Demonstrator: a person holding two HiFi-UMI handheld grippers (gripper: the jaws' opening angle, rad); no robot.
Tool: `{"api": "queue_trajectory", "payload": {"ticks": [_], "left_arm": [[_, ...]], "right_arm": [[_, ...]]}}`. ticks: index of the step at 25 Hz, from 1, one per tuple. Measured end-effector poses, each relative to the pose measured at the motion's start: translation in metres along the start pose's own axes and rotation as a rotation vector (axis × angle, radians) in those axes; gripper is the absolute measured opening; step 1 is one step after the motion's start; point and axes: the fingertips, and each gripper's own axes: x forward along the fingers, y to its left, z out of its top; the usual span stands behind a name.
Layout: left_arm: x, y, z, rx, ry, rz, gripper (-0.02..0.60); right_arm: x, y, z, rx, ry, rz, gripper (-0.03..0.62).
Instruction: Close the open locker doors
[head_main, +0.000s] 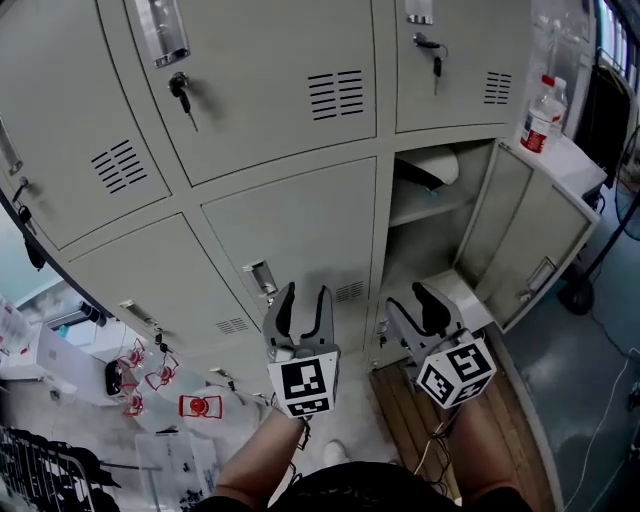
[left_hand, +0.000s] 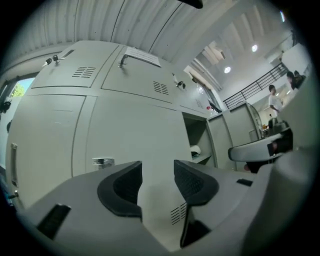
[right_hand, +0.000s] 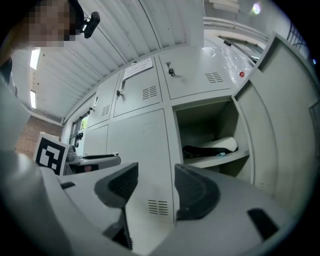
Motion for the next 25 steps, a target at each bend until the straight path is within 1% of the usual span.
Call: {"api": "queue_trajectory", "payload": {"ticks": [4,7,11,16,21,25], "left_arm": [[0.004,-0.051,0.004,-0.027,0.005,-0.118,0.213],[0.005,-0.09,0.007,-0.049,0.008,-0.215,0.219],[0.006,-0.143,0.012,-0.105,0.009,-0.353,0.225],[0.005,-0.205,0.023,-0.145,-0.02,-0.563,0.23],[0.0,-0.252,0.033,-0.159,-0.05,-0.769,0.23],[-0.008,-0.276,0.04,-0.189,-0.054,-0.908,0.23]], "right_arm": [[-0.036,-0.03,0.006,-0.01,-0.004,-0.073,0.216],[-0.066,-0.054,0.011,-0.016,-0.007,-0.139,0.216],[-0.104,-0.085,0.017,-0.026,-0.01,-0.228,0.216],[-0.146,-0.117,0.021,-0.033,-0.015,-0.352,0.216],[-0.177,-0.134,0.027,-0.04,-0.033,-0.477,0.216],[-0.195,-0.134,0.03,-0.042,-0.052,-0.57,0.216]]}}
